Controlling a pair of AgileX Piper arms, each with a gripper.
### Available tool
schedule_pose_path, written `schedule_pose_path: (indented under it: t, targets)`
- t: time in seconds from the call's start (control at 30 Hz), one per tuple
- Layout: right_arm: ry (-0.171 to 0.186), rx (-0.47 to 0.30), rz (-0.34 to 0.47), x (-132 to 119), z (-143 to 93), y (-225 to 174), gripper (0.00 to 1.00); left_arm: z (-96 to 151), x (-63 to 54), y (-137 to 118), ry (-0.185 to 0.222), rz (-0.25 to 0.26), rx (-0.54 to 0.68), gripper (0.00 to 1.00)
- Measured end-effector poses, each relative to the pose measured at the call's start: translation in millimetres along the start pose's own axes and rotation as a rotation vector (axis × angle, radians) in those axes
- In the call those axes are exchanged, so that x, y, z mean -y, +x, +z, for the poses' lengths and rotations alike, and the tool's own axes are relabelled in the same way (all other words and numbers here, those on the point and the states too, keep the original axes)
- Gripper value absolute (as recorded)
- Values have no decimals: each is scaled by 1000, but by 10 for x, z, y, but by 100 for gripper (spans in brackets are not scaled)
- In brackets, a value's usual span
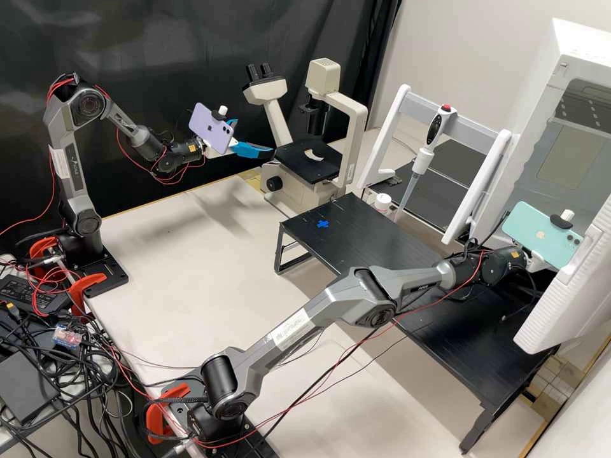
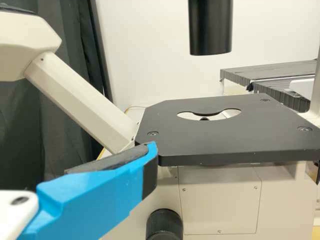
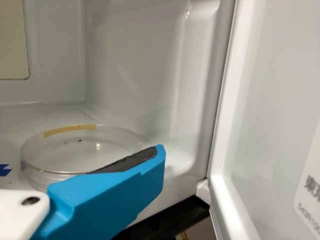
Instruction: Move the petri dish to the microscope
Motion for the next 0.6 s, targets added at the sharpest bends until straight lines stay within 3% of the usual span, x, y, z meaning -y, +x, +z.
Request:
schedule_pose_path:
  t: [0.17,0.2,0.6]
  targets:
    - [0,-1,1,-4,-3,0,100,0,0,0,0,0,0,100]
    - [0,-1,1,-4,-3,0,0,0,0,0,0,0,0,100]
    - [0,-3,3,-9,-8,1,0,0,0,0,0,0,0,100]
